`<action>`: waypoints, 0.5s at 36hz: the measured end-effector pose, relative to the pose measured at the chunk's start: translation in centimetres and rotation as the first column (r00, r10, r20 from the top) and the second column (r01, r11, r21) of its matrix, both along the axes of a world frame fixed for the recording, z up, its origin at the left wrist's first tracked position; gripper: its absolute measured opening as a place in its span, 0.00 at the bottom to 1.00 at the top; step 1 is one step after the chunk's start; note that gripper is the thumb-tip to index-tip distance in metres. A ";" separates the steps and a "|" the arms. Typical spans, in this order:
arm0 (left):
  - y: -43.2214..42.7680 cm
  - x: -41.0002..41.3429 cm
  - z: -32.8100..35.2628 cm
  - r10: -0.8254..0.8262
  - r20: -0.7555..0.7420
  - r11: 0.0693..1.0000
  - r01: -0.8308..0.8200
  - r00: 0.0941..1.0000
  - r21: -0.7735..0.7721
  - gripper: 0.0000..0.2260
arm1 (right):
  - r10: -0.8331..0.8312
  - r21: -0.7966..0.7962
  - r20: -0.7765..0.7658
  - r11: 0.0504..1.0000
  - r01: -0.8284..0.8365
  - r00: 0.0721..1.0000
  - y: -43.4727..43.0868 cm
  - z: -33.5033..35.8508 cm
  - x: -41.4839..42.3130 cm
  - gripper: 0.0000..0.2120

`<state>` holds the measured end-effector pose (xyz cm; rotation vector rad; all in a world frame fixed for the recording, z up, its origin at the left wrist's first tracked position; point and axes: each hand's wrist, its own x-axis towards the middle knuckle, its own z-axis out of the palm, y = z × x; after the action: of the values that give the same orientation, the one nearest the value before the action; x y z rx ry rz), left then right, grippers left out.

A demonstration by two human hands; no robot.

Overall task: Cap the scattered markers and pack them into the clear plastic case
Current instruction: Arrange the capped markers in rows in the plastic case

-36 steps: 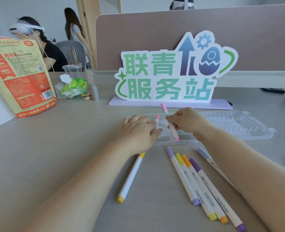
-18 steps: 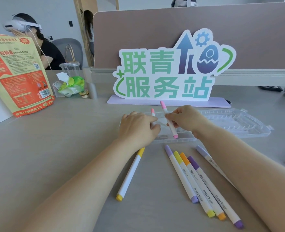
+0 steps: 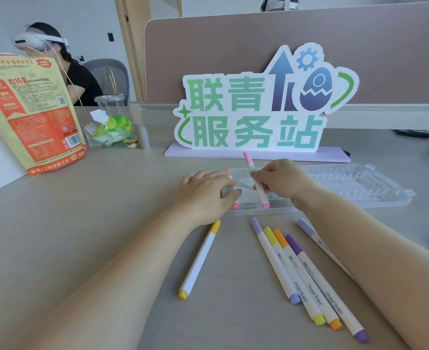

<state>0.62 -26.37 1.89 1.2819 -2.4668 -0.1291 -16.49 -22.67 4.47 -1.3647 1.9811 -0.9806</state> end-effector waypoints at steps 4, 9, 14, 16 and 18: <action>-0.3 0.2 -0.2 -0.046 0.063 0.998 0.044 0.997 0.041 0.18 | -0.012 -0.031 -0.035 0.999 0.011 0.999 0.0 -0.1 0.1 0.13; -0.5 0.7 0.0 -0.070 0.089 0.994 0.062 0.994 0.090 0.18 | -0.001 -0.037 -0.084 0.999 -0.002 0.996 0.2 -0.2 0.4 0.12; -0.4 1.0 0.0 -0.084 0.093 0.993 0.076 0.992 0.088 0.17 | -0.001 -0.059 -0.059 0.998 -0.003 0.998 0.4 -0.2 0.5 0.06; -0.4 1.0 0.0 -0.084 0.065 0.990 0.076 0.994 0.121 0.16 | 0.008 -0.068 -0.045 0.998 -0.012 0.999 0.4 -0.3 0.5 0.06; -0.4 1.2 -0.1 -0.096 0.010 0.981 0.093 0.995 0.171 0.15 | 0.007 -0.083 -0.031 0.997 -0.009 0.999 0.3 -0.5 0.4 0.04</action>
<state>1.81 -26.82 1.76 1.2364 -2.5801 -0.3614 -16.05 -22.38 4.00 -1.4391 1.9756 -1.0547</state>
